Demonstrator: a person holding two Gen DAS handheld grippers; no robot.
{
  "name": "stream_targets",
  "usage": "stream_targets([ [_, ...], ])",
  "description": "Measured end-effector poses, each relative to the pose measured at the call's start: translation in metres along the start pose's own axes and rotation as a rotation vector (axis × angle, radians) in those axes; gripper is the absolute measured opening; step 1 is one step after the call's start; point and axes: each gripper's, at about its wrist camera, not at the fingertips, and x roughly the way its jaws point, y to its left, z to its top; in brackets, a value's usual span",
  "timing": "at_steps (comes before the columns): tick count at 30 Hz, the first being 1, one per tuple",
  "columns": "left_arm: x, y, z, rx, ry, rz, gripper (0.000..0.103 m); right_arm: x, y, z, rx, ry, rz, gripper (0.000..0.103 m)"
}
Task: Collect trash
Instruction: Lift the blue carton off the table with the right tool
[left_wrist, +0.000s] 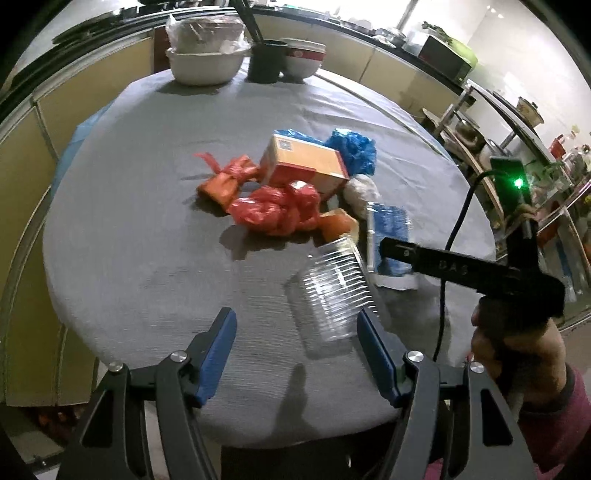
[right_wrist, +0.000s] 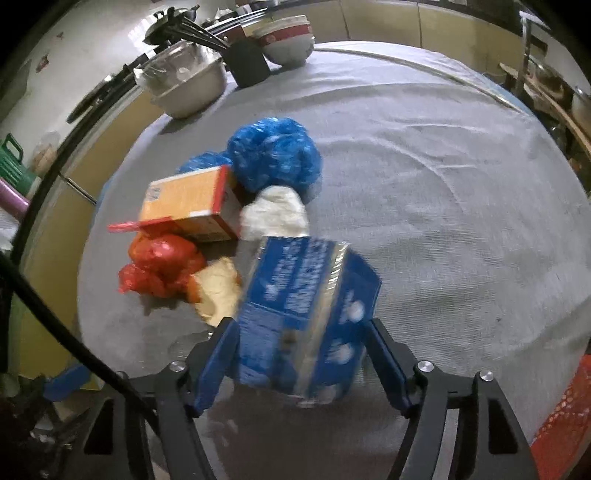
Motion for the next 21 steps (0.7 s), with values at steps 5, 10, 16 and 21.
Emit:
stream_targets([
  [5,0.019,-0.001,0.006,-0.012,0.039,0.026,0.068,0.003,-0.023,-0.005,0.038,0.017,0.01,0.063],
  [10,0.035,0.003,0.008,-0.044,0.071,0.029,0.068,-0.005,-0.043,-0.012,0.046,-0.014,-0.007,0.063],
  [16,0.039,-0.01,0.015,-0.011,0.055,0.041,0.068,-0.014,-0.068,-0.019,0.094,-0.047,-0.037,0.062],
  [21,0.042,-0.027,0.019,0.019,0.044,0.015,0.068,-0.026,-0.095,-0.025,0.158,-0.069,-0.014,0.062],
])
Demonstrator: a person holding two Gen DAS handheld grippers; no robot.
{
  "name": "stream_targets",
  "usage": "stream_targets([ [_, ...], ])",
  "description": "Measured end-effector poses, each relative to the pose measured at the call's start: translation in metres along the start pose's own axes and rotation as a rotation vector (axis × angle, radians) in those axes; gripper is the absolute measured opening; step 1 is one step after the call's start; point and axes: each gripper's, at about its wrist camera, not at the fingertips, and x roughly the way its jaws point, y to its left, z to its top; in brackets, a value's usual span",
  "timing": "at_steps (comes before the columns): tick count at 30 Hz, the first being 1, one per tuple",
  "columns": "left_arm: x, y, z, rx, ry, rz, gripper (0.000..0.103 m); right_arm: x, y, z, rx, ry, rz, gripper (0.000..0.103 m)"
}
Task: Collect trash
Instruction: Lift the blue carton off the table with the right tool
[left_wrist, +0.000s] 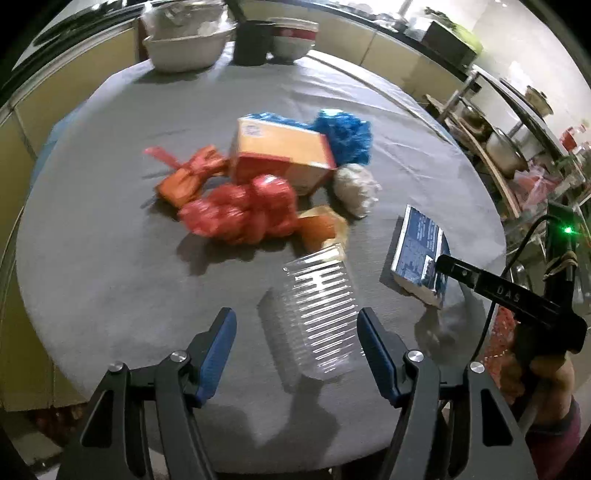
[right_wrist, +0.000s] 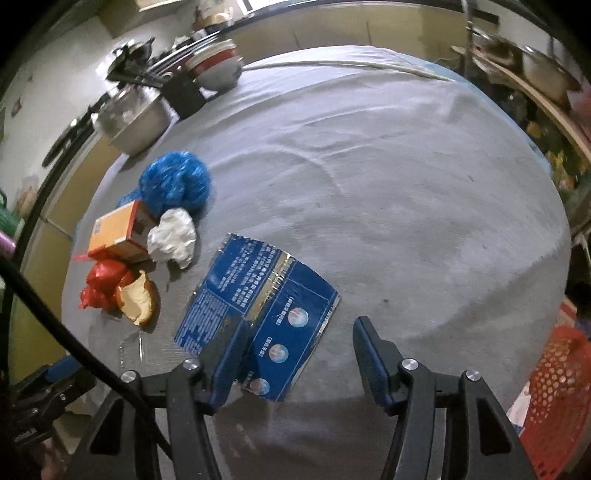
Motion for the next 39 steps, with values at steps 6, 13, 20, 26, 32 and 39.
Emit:
stream_targets([
  [6,0.015,-0.024,-0.001,0.025,0.026,-0.067,0.068,-0.013,-0.021,-0.002,0.065,-0.006,0.047,0.063],
  [13,0.019,-0.028,-0.008,0.016,0.064,-0.093,0.068,-0.018,-0.04,-0.005,0.151,0.011,0.066,0.064],
  [20,0.009,-0.011,-0.009,-0.036,0.055,-0.101,0.068,-0.018,-0.027,0.013,0.213,0.04,0.16,0.066],
  [26,0.012,-0.015,-0.011,-0.039,0.068,-0.117,0.068,-0.011,0.005,0.034,0.203,0.055,0.104,0.069],
  [32,0.012,-0.016,-0.005,-0.05,0.076,-0.092,0.068,0.008,0.032,0.039,0.168,0.105,-0.003,0.069],
  [39,-0.001,-0.002,-0.011,-0.047,0.053,-0.04,0.068,0.026,0.054,0.042,0.124,0.136,-0.094,0.071],
])
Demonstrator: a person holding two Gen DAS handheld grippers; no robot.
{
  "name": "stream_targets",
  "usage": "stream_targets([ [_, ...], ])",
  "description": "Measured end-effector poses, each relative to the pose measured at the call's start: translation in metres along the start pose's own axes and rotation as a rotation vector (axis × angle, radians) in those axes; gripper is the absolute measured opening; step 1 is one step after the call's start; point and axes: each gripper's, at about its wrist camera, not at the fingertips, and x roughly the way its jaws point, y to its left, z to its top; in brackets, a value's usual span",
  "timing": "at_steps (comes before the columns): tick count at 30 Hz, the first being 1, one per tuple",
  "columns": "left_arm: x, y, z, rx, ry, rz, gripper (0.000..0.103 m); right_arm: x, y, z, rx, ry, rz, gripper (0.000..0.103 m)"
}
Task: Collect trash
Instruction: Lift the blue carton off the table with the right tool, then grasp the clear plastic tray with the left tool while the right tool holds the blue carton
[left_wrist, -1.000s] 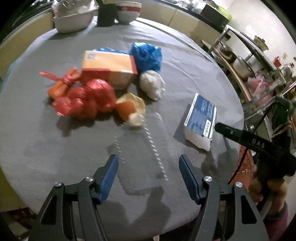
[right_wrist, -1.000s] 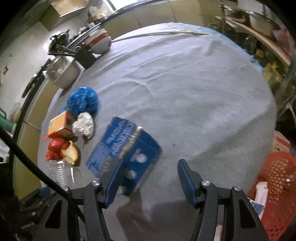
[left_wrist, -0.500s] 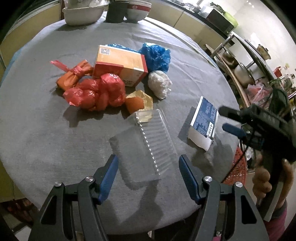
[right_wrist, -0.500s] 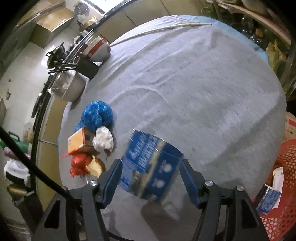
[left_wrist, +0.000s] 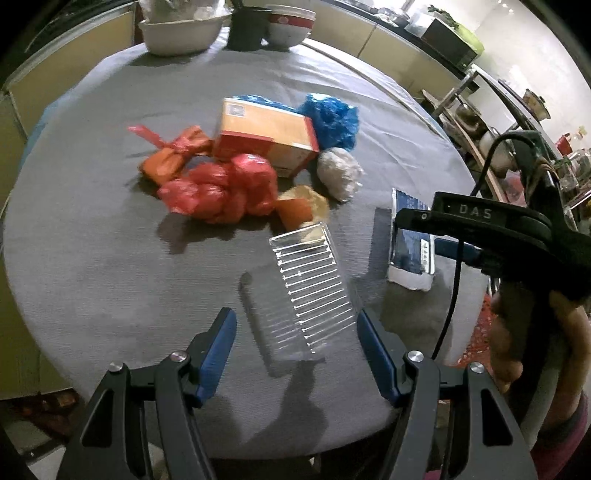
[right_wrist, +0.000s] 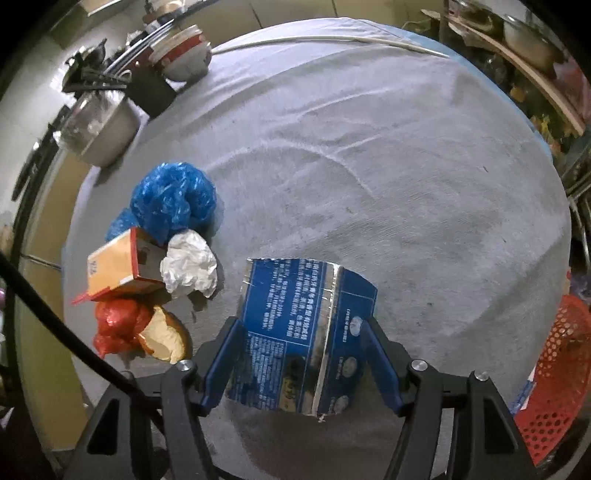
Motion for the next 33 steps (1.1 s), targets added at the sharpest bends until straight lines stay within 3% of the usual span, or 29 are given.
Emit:
stream_targets([
  [5,-0.003,0.012,0.0,-0.025,-0.002,0.022,0.068,0.003,0.026,-0.006,-0.113,-0.03,-0.087,0.073],
  [10,-0.001,0.007,0.002,-0.032,0.001,-0.025,0.068,0.009,0.032,-0.011,-0.166,-0.03,-0.109,0.076],
  [16,0.018,0.004,0.007,-0.054,0.036,-0.054,0.068,0.007,0.017,-0.018,-0.194,-0.045,-0.049,0.076],
  [22,0.021,-0.003,0.003,-0.043,0.037,-0.075,0.068,0.002,-0.032,-0.017,-0.125,-0.062,-0.039,0.076],
  [24,0.016,-0.007,0.002,-0.022,0.024,-0.064,0.068,-0.001,-0.044,-0.017,-0.104,-0.062,-0.027,0.076],
  [29,0.001,-0.016,0.002,0.065,-0.035,0.034,0.063,-0.016,-0.067,-0.013,0.037,-0.012,0.14,0.076],
  [30,0.0,-0.015,0.002,0.074,-0.036,0.045,0.057,-0.018,-0.064,-0.013,0.037,-0.007,0.137,0.076],
  [33,-0.003,-0.004,0.005,0.051,-0.03,0.033,0.056,-0.016,-0.056,-0.014,0.021,0.026,0.118,0.076],
])
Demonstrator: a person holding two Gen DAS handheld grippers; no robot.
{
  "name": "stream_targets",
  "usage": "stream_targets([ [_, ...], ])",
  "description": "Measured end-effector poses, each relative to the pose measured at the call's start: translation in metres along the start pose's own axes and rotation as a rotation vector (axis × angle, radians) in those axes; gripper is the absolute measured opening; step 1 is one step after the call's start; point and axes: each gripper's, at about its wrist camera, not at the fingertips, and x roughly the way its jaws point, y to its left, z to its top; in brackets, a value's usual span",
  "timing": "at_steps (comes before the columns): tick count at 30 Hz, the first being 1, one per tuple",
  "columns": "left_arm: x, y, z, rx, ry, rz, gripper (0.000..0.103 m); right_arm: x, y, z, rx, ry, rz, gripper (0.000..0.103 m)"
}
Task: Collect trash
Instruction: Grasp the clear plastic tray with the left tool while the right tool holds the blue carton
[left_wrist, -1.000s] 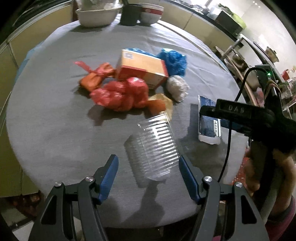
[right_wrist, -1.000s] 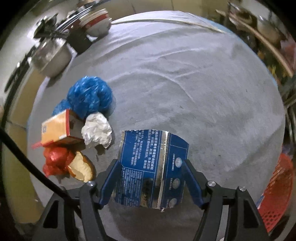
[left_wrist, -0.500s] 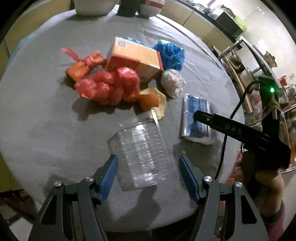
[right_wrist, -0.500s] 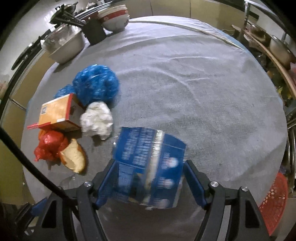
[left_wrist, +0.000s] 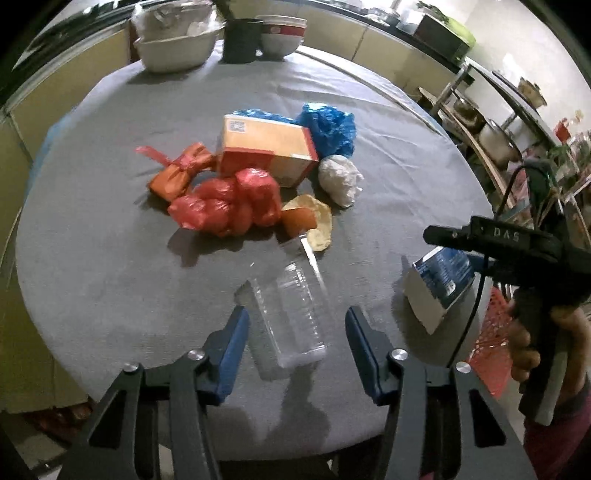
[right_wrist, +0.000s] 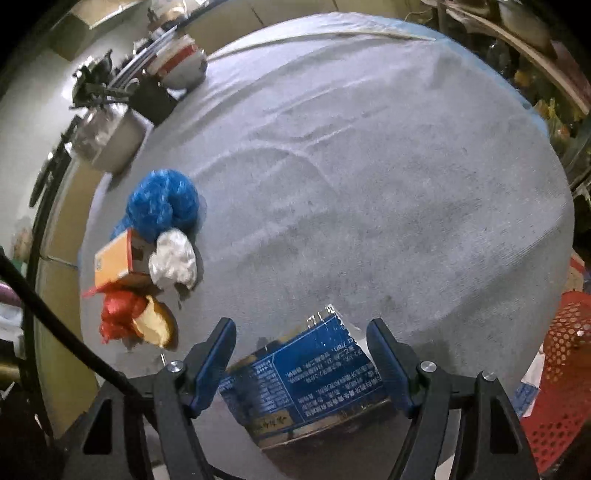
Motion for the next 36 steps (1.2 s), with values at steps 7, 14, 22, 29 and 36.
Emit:
stream_targets([
  [7,-0.027,0.038,-0.006,-0.045,-0.049,-0.002,0.056,-0.022,-0.008,-0.009,0.013,-0.094,0.02,0.076],
  [14,-0.045,0.058,-0.005,-0.07,-0.096,0.018,0.059,-0.037,-0.036,-0.014,0.061,-0.058,0.087,0.076],
  [22,-0.004,0.043,-0.004,-0.061,-0.008,-0.008,0.06,-0.008,-0.04,-0.04,0.219,0.115,0.243,0.076],
  [29,0.001,0.008,-0.006,0.026,-0.011,-0.039,0.06,0.001,-0.02,-0.022,0.189,0.064,0.153,0.076],
  [36,0.033,-0.013,-0.02,0.054,0.086,-0.072,0.06,0.015,0.011,-0.002,0.084,0.043,0.08,0.076],
])
